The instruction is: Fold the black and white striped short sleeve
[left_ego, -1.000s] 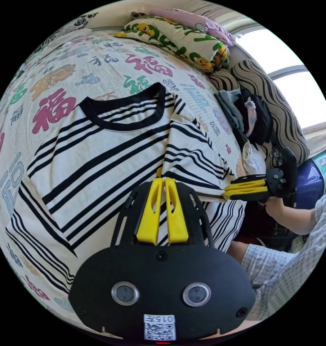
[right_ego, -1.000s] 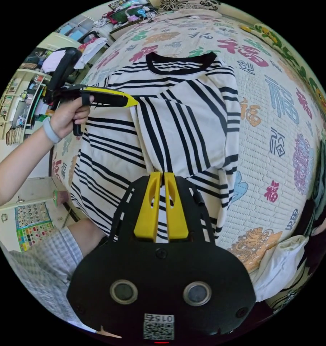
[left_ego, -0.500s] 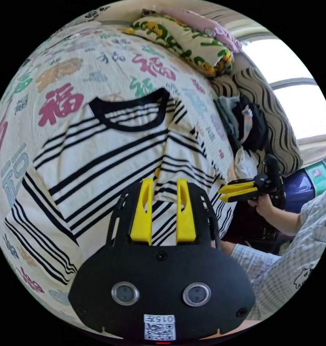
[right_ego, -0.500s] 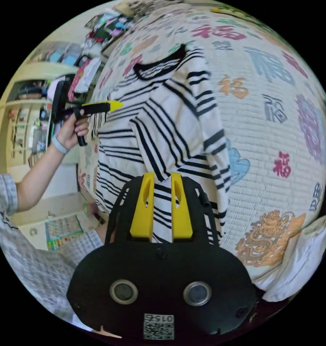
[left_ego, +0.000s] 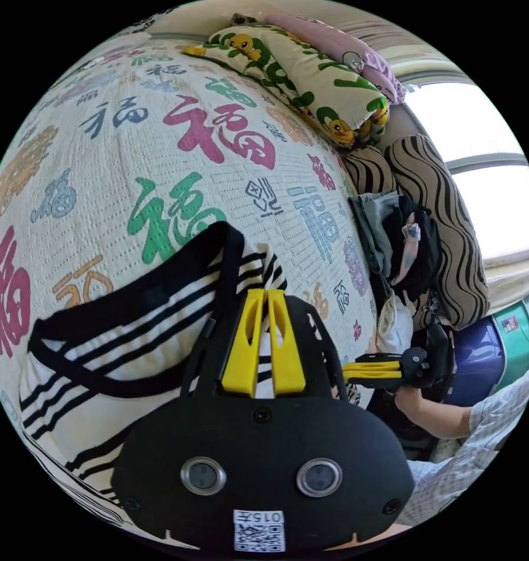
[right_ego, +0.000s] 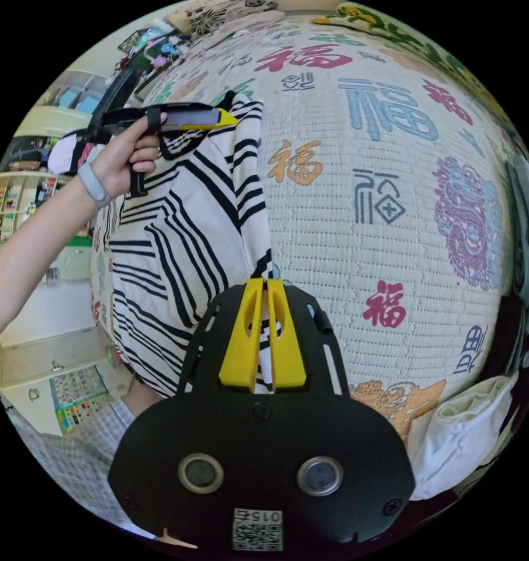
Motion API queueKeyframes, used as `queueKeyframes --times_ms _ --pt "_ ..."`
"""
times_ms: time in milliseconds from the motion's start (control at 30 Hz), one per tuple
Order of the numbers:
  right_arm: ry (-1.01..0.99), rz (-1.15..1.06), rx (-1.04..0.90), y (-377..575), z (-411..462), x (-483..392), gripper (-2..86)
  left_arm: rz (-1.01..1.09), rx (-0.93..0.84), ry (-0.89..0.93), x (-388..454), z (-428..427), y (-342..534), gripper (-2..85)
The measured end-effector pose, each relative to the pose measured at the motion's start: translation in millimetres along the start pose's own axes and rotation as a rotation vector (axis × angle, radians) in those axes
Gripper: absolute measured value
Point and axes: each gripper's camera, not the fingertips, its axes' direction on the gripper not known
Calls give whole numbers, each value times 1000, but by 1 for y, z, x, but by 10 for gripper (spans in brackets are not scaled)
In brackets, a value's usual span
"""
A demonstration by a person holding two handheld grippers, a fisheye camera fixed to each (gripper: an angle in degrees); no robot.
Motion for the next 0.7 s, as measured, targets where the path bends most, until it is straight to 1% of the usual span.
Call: queueKeyframes --times_ms 67,133,200,300,367,433,467,533,567,633,667,700 --pt "-50 73 61 7 -11 6 5 26 6 -26 1 7 -2 -1" --pt "-113 103 71 9 -16 9 3 64 2 -86 3 21 0 -3" --pt "-131 105 66 9 -15 4 3 52 -4 -106 -4 35 5 0" --pt "-113 82 46 5 -13 -10 5 14 23 -72 -23 52 20 12" --pt "-167 102 41 4 -16 -14 12 -23 31 -35 -35 56 30 23" --pt "-206 112 30 6 -20 -16 19 -58 111 -69 -42 48 53 41" --pt "-194 89 22 8 -25 -22 22 -64 149 -73 -44 42 61 49" --pt "-136 57 7 14 -34 -33 11 -71 274 -65 -52 13 104 75" --pt "-98 42 -14 18 -41 -41 7 -88 291 -83 -55 5 117 80" --pt "-48 40 -35 23 -51 -54 3 -166 350 -181 -68 -23 181 86" --pt "-43 21 -31 24 -60 -68 2 -191 368 -205 -72 -30 199 86" --pt "-43 12 -25 23 -65 -75 3 -262 400 -255 -83 -43 237 88"
